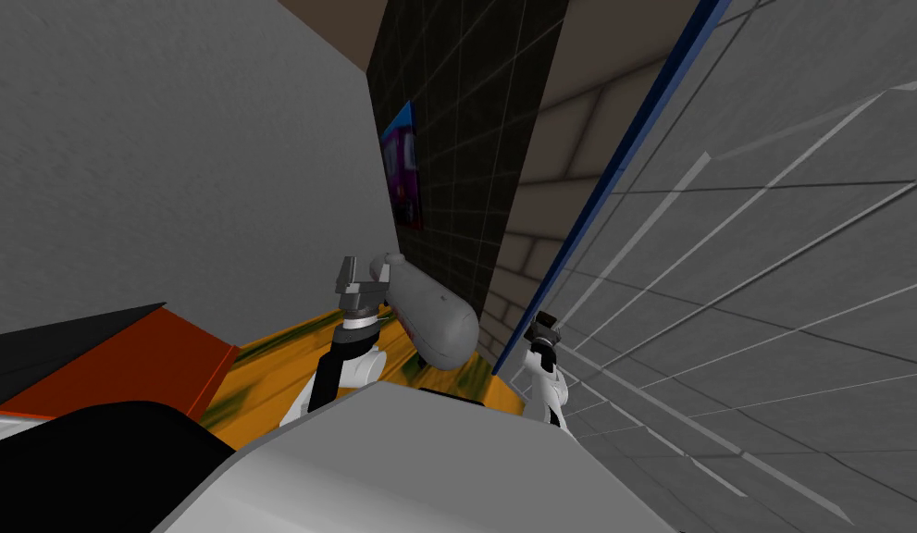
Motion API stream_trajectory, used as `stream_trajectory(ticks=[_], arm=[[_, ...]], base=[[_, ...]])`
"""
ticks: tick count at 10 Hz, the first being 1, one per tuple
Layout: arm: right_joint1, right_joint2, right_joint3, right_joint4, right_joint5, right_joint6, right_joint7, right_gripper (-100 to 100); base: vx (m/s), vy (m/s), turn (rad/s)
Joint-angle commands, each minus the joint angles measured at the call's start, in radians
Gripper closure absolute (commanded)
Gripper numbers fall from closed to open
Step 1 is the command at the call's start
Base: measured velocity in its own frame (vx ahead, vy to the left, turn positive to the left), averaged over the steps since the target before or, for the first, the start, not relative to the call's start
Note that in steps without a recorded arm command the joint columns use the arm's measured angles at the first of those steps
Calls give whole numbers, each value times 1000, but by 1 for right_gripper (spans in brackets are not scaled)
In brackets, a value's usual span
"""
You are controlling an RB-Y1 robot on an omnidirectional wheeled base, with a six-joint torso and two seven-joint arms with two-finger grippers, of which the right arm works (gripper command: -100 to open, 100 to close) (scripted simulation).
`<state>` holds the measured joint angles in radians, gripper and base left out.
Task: Pull the door open
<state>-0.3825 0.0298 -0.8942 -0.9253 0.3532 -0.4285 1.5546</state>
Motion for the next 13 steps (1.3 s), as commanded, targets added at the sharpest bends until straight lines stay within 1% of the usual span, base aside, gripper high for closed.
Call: stream_trajectory(ticks=[1, 2, 7, 8, 9, 10, 13], arm=[[0, 0, 0, 0, 0, 0, 0, -100], [0, 0, 0, 0, 0, 0, 0, 100], [0, 0, 0, 0, 0, 0, 0, 100], [3, -6, 7, 3, -12, 2, -32, 100], [4, -8, 10, 3, -16, 2, -43, 100], [5, -14, 17, 4, -29, 1, -75, 100], [8, -26, 33, 5, -54, 1, -139, 100]], base=[[51, -55, 18], [-7, 7, -8], [-9, 10, -3], [-8, 3, 16], [-13, 5, 11], [-17, 12, 18], [-18, 9, 13]])
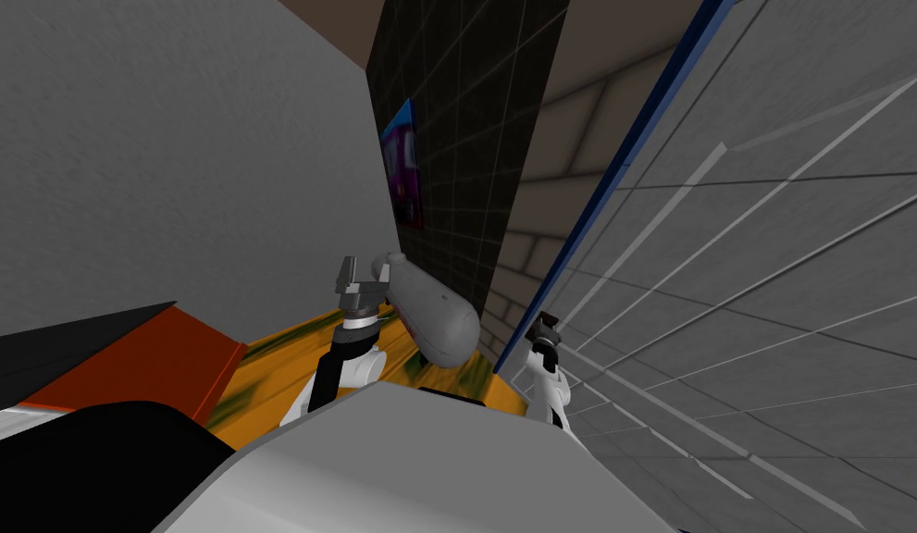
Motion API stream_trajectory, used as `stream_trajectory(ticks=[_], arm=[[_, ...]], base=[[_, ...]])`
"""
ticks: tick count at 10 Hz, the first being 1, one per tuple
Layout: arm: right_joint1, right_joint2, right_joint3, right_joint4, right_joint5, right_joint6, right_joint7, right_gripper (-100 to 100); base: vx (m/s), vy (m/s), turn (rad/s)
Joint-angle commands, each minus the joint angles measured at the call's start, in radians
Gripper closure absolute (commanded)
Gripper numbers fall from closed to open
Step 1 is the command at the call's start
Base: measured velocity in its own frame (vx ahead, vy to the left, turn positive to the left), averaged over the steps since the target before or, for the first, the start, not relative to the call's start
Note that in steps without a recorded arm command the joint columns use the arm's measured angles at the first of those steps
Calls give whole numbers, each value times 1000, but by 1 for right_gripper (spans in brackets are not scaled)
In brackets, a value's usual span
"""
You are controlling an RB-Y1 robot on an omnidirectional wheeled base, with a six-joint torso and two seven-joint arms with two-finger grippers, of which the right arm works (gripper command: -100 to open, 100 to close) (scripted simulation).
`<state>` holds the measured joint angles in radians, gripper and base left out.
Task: Pull the door open
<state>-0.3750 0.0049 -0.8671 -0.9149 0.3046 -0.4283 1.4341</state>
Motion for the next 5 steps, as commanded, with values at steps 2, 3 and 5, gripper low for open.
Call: stream_trajectory(ticks=[2, 3, 5], arm=[[3, -10, 19, -4, -26, 0, -69, 100], [4, -15, 26, -4, -38, -1, -97, 100], [7, -24, 41, -2, -62, -1, -153, 100]], base=[[-18, 9, 14], [-25, 7, 14], [-23, 9, 16]])
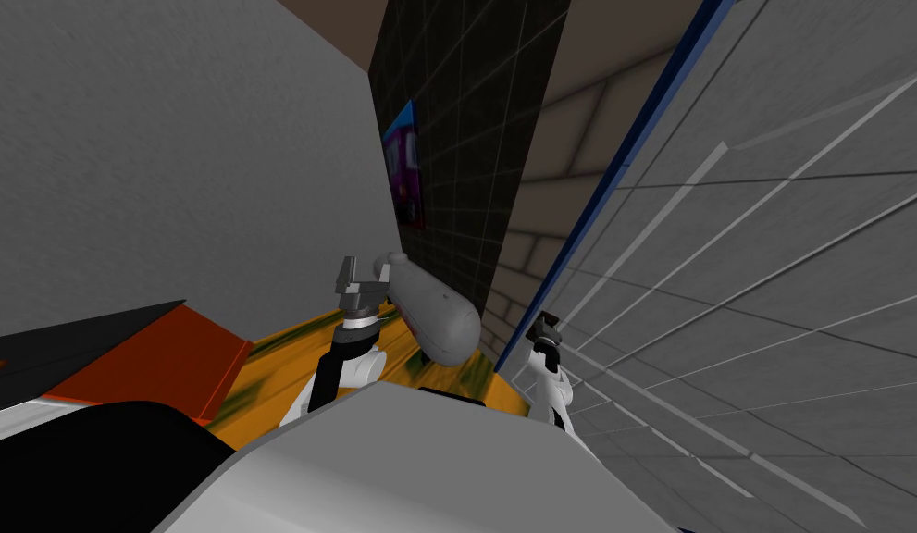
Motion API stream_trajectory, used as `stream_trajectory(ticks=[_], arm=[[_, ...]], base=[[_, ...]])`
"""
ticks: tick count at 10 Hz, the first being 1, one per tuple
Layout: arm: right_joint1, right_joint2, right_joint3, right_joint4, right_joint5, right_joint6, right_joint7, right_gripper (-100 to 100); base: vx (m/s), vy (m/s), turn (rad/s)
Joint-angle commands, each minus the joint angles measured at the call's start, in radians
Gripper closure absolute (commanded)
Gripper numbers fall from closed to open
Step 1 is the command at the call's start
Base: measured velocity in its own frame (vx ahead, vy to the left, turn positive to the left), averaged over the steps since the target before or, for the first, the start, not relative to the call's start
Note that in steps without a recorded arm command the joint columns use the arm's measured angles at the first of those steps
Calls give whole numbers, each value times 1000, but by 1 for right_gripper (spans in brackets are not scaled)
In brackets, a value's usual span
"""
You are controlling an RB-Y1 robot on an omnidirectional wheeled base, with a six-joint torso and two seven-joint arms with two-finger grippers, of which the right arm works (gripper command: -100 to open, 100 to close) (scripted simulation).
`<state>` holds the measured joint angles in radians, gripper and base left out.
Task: Pull the door open
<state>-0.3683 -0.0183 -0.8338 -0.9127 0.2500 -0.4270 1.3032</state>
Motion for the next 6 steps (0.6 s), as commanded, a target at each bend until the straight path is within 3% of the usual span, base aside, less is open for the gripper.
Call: stream_trajectory(ticks=[1, 6], arm=[[1, -6, 15, -4, -20, -3, -50, 100], [6, -22, 43, -2, -65, -5, -163, 100]], base=[[-27, 7, 16], [-19, 4, 11]])
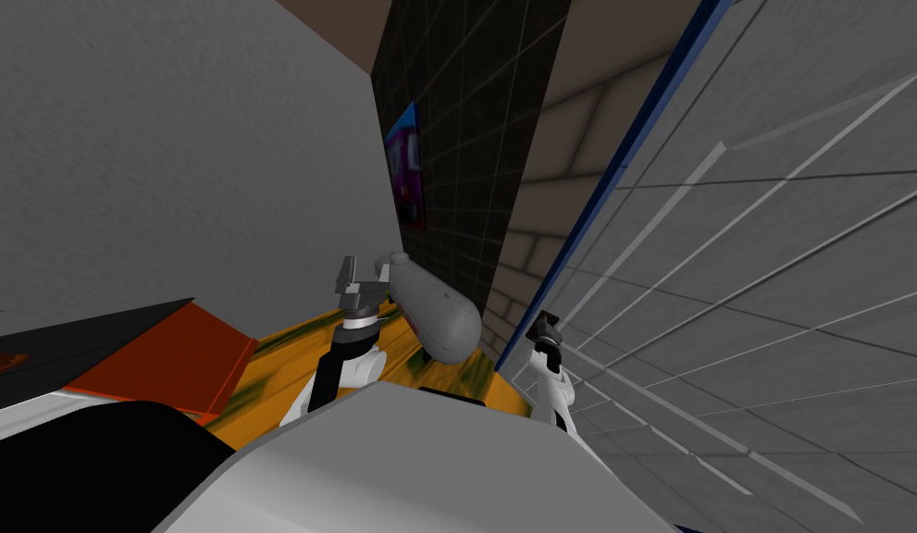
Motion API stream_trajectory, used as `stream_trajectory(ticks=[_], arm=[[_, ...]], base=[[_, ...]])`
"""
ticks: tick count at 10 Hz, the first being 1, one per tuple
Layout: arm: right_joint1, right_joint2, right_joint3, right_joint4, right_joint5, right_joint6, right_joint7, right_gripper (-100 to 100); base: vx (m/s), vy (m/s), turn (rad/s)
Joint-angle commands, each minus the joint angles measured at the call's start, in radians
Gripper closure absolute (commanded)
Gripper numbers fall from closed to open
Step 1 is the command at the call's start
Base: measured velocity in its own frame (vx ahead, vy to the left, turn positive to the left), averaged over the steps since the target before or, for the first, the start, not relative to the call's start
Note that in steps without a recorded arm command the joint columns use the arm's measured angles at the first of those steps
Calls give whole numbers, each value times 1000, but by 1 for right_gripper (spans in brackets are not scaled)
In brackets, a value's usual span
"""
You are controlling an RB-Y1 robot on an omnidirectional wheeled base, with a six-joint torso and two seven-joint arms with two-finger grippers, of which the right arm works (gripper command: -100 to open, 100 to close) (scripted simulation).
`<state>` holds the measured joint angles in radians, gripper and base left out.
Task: Pull the door open
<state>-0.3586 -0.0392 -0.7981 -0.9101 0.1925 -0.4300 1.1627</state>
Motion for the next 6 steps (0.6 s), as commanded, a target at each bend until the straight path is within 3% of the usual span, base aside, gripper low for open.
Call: stream_trajectory(ticks=[1, 6], arm=[[-2, -6, 17, -3, -23, -2, -50, 100], [4, -23, 48, -1, -73, -4, -171, 100]], base=[[-21, 0, 23], [-24, 2, 10]])
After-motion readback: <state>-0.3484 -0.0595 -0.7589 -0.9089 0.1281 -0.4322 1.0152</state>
